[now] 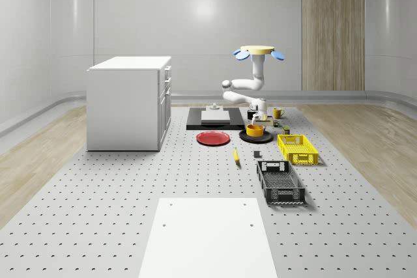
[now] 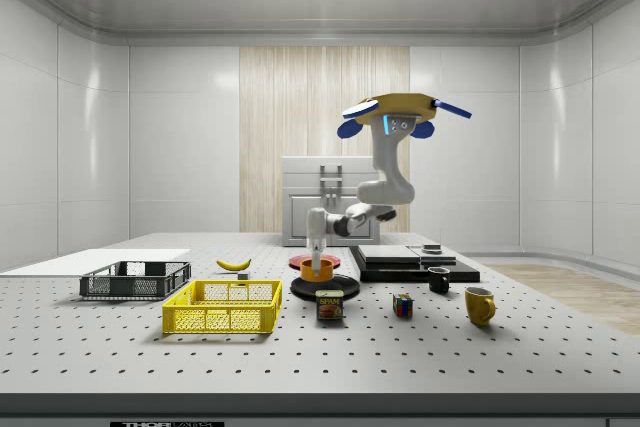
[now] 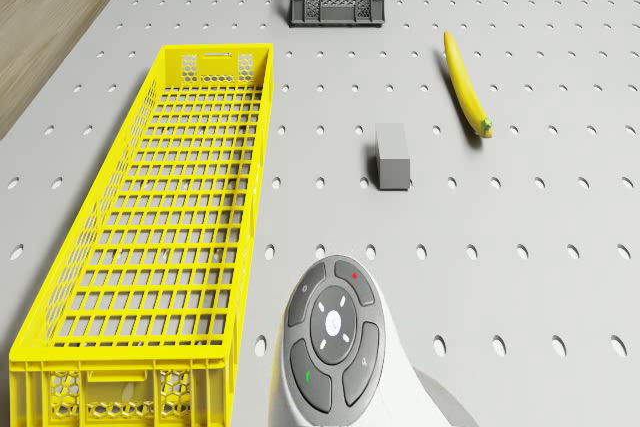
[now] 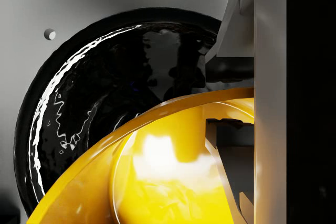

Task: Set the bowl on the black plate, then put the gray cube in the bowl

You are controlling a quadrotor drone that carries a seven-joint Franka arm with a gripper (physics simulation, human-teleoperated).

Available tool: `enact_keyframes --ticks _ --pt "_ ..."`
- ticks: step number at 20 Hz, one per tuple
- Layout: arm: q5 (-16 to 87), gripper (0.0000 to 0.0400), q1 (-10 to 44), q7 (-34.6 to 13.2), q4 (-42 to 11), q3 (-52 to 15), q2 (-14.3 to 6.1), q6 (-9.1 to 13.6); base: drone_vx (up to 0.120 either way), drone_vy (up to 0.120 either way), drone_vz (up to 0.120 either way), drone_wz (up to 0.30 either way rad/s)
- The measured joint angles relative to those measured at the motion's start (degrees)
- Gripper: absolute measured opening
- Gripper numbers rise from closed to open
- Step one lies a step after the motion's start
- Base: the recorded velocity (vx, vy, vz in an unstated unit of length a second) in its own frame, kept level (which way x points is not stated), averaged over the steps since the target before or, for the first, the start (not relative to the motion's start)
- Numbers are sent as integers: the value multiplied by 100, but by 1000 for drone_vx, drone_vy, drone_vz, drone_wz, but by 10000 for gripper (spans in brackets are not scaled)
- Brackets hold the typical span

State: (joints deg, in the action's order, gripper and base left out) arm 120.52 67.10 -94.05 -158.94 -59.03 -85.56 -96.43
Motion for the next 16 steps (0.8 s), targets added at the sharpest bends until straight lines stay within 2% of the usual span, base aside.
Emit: enact_keyframes --ticks 4,13,14,16 --pt "213 100 -13 3 39 220 22 -66 0 0 0 0" --pt "542 100 184 -202 110 500 242 17 0 0 0 0" --pt "574 166 193 -207 125 529 262 18 0 0 0 0" --pt "591 258 191 -211 120 537 290 46 0 0 0 0"
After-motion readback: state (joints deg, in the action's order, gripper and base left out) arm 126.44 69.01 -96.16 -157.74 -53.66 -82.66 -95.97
